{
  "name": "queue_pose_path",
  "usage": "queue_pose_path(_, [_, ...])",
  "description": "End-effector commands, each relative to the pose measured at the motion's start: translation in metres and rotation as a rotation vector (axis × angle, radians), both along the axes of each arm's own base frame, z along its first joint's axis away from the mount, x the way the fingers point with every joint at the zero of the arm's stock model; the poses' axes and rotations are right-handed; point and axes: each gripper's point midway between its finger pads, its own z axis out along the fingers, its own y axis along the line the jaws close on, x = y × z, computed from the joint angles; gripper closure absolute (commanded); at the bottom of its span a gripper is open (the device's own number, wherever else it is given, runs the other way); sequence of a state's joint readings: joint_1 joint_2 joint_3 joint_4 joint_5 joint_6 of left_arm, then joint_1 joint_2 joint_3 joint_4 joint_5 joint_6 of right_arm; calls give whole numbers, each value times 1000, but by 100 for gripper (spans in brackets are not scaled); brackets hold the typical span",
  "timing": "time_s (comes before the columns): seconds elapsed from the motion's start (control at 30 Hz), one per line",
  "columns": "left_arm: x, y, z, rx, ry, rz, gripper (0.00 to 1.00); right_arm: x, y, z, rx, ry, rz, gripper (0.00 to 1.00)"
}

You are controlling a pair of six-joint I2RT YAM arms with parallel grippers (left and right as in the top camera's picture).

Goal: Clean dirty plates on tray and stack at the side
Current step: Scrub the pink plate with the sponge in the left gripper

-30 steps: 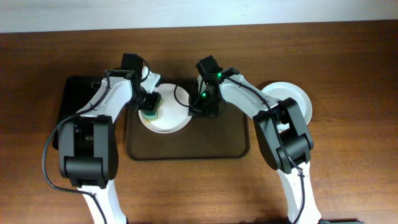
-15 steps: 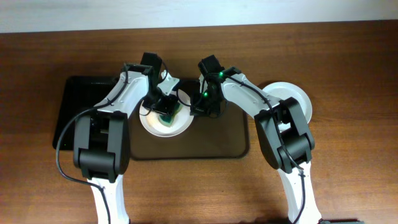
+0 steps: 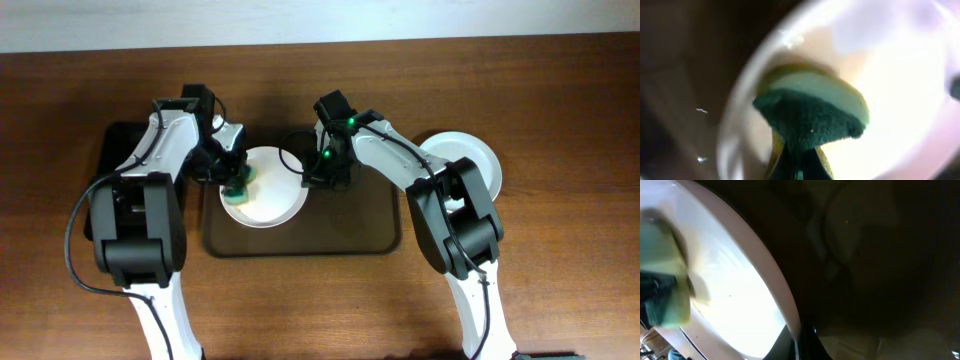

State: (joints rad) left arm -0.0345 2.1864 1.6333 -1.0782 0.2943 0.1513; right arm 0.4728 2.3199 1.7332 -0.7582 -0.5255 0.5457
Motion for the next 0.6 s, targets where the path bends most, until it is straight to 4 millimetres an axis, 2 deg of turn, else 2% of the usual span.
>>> queue_pose_path(0.0, [-4, -36, 0, -242, -6, -80, 99, -9, -13, -25, -76, 43, -20, 96])
queue_pose_path(0.07, [17, -37, -1, -245, -103, -89, 99, -9, -14, -25, -76, 43, -20, 96])
queue_pose_path(0.1, [30, -31, -4, -199, -139, -53, 99, -9, -14, -26, -76, 44, -20, 96])
queue_pose_path(0.17, [59, -2, -13, -19, -219, 58, 99, -9, -14, -25, -76, 43, -20, 96])
queue_pose_path(0.23, [73, 16, -15, 86, -274, 91, 99, -9, -14, -25, -77, 43, -21, 96])
queue_pose_path(0.27, [71, 23, -17, 126, -265, 111, 99, -8, -14, -26, -80, 42, -21, 96])
queue_pose_path(0.33, [49, 41, -22, 234, -172, 128, 99, -8, -14, -26, -80, 42, -21, 96])
queue_pose_path(0.43, [7, 40, -24, 243, -2, 104, 99, -9, -14, -26, -80, 42, -21, 96])
queue_pose_path(0.5, [-9, 19, -21, 130, 65, 84, 99, -8, -14, -26, -79, 41, -21, 96])
queue_pose_path(0.57, [-13, -17, -9, -97, 73, 25, 99, -8, -14, -26, -79, 41, -21, 96])
